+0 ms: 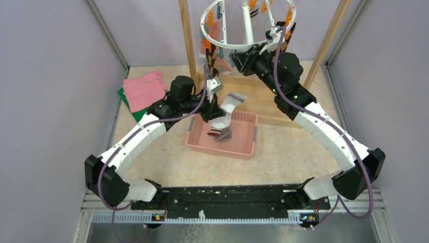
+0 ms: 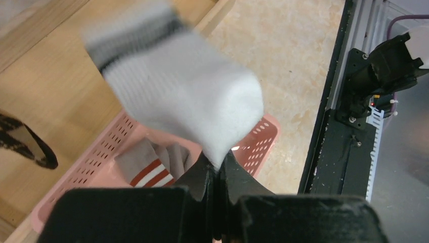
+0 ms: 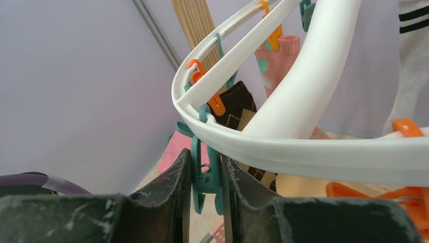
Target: Remove the socks clipped to the hanger
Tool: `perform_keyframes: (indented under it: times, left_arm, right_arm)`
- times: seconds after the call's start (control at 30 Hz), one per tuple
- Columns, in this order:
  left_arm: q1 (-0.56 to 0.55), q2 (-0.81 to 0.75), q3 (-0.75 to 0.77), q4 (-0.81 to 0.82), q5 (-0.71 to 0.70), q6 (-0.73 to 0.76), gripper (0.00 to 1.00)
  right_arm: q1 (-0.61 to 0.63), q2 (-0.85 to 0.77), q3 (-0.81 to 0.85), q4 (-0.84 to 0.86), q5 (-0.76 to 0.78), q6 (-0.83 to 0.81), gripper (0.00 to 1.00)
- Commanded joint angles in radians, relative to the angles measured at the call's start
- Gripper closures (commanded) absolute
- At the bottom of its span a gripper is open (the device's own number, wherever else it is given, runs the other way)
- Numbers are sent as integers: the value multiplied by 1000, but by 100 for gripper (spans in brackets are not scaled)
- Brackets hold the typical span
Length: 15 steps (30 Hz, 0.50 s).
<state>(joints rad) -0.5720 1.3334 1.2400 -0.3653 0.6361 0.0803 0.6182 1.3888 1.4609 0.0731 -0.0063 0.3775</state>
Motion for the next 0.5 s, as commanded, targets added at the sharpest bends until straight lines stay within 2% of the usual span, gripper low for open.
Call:
perform_keyframes:
  times: [0.0,0.03,0.07,0.13,0.17,0.2,0.23,0.27,0.47]
  left_arm:
    - [-5,-32,5,23,-19,36,100]
    - [-6,-27,7,22,-21,37,100]
    - [-6,-23,6,22,-25,39,90]
    - [-5,-16,17,15,-32,44,44]
    - [-6,-12,30,7,-45,42,26]
    - [-5,-13,44,-2,-57,41,14]
    - [-5,-16,55,-12,-70,42,6]
    - [-6,-22,62,-21,-71,47,2]
    - [-5,-52,65,-72,-128,56,1]
  right_arm:
    - [-23,-43,25,41,9,23,100]
    - [-24,-43,25,42,9,25,100]
    - [-24,-43,28,41,9,26,100]
    - [-23,-46,34,31,9,23,100]
    - [-24,-49,35,26,8,23,100]
    - [-24,-52,33,22,9,20,100]
    - [-27,-56,31,19,9,19,100]
    - [-31,-60,30,15,9,18,100]
    - [-48,-79,26,-5,-18,25,100]
